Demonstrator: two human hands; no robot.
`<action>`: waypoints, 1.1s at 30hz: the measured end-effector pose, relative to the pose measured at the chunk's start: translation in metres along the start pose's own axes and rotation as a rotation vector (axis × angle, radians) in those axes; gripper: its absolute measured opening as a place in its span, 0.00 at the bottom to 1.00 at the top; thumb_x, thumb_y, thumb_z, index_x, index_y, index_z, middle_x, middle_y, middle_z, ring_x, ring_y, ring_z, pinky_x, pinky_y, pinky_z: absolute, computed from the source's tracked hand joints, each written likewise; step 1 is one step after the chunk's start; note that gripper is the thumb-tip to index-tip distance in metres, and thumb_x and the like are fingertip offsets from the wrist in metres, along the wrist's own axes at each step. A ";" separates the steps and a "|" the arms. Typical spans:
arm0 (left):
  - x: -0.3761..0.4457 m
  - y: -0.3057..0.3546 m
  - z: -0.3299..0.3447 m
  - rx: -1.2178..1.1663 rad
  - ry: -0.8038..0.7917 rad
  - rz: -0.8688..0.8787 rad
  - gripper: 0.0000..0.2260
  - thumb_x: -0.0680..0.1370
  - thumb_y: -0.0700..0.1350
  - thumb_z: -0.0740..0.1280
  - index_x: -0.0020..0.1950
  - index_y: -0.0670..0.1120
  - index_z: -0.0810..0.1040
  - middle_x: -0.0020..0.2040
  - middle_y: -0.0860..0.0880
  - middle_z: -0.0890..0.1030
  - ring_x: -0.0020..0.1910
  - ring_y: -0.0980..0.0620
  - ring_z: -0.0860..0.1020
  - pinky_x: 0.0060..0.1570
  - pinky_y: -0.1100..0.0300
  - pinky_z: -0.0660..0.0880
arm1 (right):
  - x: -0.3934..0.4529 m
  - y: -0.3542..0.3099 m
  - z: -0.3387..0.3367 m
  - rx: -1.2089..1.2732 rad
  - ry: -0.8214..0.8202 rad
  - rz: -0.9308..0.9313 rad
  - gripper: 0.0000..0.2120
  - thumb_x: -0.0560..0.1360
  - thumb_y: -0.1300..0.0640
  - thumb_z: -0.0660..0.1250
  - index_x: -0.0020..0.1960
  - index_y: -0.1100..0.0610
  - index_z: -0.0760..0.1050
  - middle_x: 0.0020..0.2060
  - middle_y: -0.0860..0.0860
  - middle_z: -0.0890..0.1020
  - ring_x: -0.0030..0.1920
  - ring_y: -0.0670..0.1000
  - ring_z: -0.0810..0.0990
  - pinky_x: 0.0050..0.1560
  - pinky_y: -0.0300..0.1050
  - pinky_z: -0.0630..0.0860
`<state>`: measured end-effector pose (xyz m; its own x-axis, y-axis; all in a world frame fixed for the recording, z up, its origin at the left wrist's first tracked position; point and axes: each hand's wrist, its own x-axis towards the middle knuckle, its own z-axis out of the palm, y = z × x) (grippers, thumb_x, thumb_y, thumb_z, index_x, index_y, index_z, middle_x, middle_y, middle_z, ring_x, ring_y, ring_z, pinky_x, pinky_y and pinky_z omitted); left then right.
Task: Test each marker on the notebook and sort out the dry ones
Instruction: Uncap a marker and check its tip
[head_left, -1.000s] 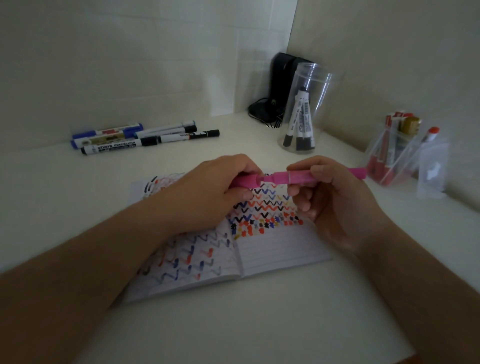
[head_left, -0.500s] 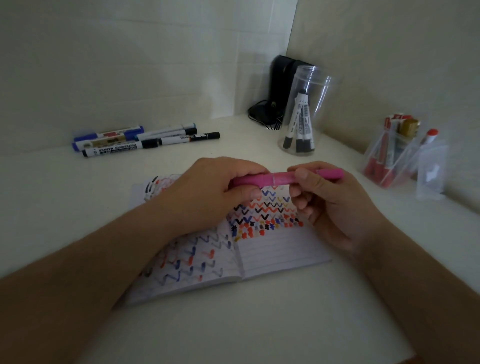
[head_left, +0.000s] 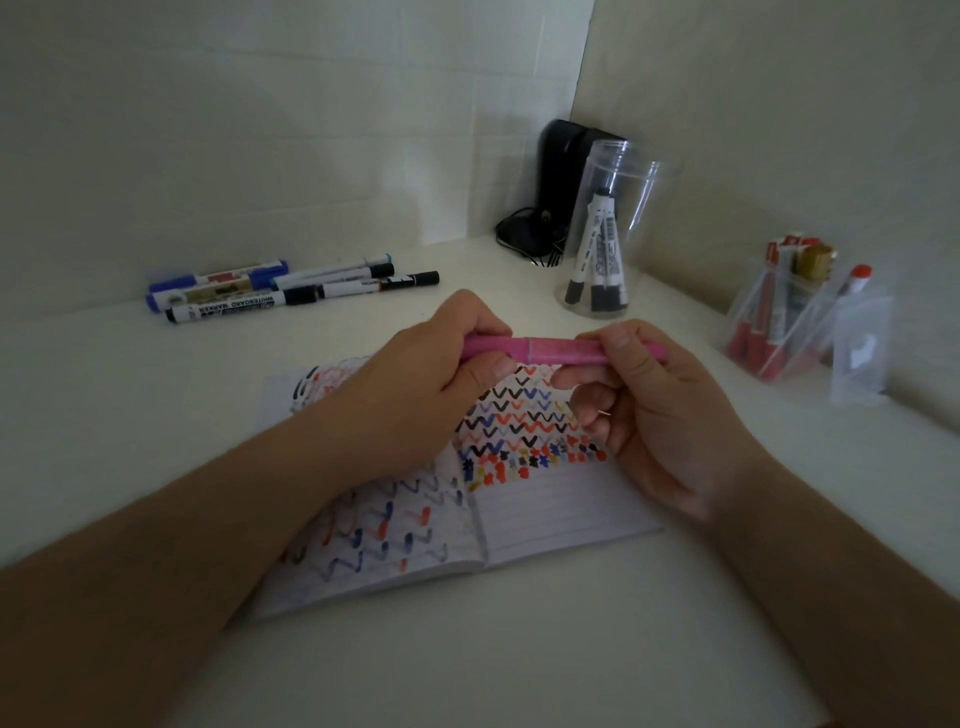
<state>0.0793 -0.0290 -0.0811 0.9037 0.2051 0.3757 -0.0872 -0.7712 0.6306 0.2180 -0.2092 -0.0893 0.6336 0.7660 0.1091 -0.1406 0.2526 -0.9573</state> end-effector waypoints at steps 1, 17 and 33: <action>0.000 -0.001 -0.001 0.031 0.011 0.018 0.06 0.84 0.52 0.60 0.59 0.53 0.71 0.40 0.52 0.77 0.41 0.54 0.75 0.39 0.61 0.72 | 0.000 0.000 0.001 -0.016 0.001 0.003 0.13 0.79 0.49 0.65 0.53 0.60 0.78 0.42 0.58 0.86 0.32 0.52 0.77 0.32 0.42 0.73; 0.002 0.011 0.001 0.049 -0.073 -0.013 0.04 0.85 0.55 0.59 0.58 0.59 0.71 0.35 0.50 0.77 0.33 0.55 0.75 0.34 0.62 0.71 | 0.002 0.002 0.001 -0.049 0.012 -0.028 0.17 0.80 0.46 0.64 0.51 0.60 0.81 0.38 0.56 0.83 0.27 0.50 0.71 0.25 0.40 0.61; -0.021 0.173 0.086 -0.200 -0.228 0.077 0.09 0.83 0.47 0.65 0.60 0.58 0.81 0.42 0.57 0.84 0.39 0.59 0.82 0.43 0.64 0.78 | -0.201 -0.066 -0.082 -0.453 0.484 -0.300 0.16 0.75 0.47 0.67 0.41 0.61 0.75 0.27 0.56 0.78 0.26 0.51 0.71 0.29 0.40 0.70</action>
<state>0.0808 -0.2185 -0.0383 0.9601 -0.0072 0.2796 -0.2190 -0.6409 0.7357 0.1622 -0.4286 -0.0696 0.8757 0.3288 0.3538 0.3542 0.0607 -0.9332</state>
